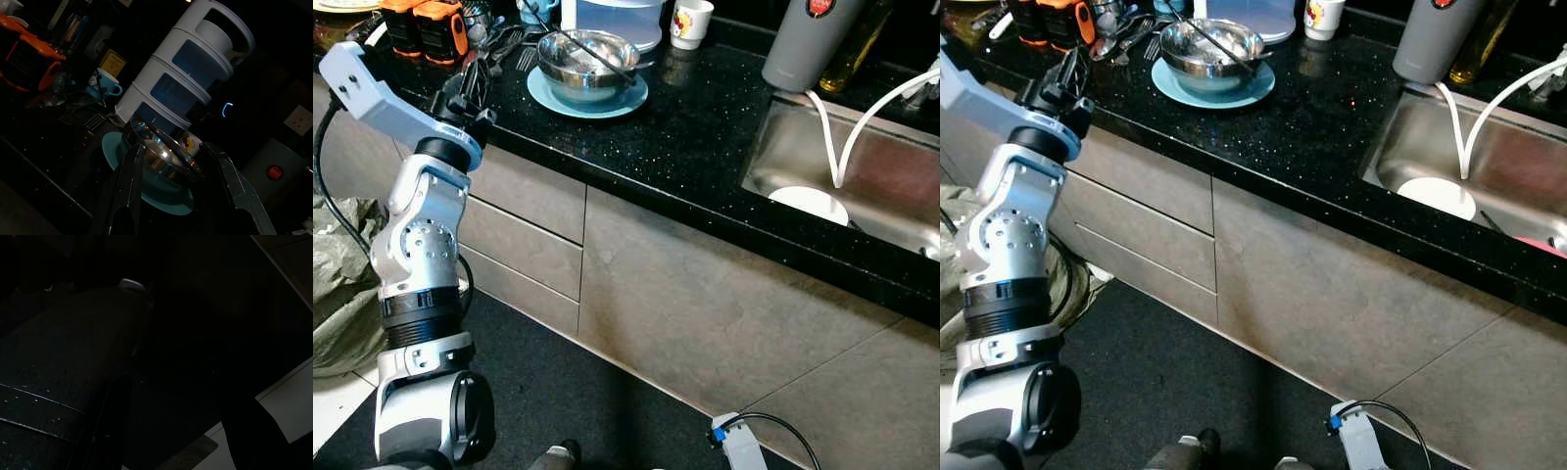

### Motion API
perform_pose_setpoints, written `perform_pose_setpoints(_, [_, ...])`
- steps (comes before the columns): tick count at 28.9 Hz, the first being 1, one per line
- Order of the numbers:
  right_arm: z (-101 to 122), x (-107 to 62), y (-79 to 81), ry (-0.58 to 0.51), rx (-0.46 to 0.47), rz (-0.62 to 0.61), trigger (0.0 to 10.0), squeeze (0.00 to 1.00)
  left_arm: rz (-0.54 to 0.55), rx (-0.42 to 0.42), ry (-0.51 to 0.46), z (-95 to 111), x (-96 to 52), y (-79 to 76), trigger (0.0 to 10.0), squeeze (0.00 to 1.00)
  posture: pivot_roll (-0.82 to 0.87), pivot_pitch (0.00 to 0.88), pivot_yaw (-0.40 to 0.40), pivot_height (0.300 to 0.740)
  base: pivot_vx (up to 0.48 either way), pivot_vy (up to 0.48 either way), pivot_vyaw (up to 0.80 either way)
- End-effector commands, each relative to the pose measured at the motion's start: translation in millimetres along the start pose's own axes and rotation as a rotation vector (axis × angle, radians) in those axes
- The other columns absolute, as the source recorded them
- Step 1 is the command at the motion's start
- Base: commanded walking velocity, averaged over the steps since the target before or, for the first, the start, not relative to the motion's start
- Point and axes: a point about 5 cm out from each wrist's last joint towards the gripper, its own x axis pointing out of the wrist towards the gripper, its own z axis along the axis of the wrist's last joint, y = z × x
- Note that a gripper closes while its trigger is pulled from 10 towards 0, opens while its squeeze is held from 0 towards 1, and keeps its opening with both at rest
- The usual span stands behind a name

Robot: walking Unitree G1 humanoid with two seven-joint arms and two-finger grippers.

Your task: Kitchen organization

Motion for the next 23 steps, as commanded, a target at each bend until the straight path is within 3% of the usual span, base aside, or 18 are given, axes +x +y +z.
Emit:
perform_pose_setpoints(1, [-9.9,-0.9,0.4,0.023,0.036,-0.005,10.0,0.00,-0.016,-0.004,0.018,-6.7,-1.6,-1.8,10.0,0.00,0.05,0.162,-0.028,0.740,0.281,0.000,0.00])
perform_pose_setpoints(23, [-8.0,-0.7,-1.6,0.038,0.014,-0.033,10.0,0.00,-0.055,-0.017,0.024,-14.5,-3.5,-9.8,10.0,0.00,0.06,0.160,-0.027,0.740,0.296,0.000,0.00])
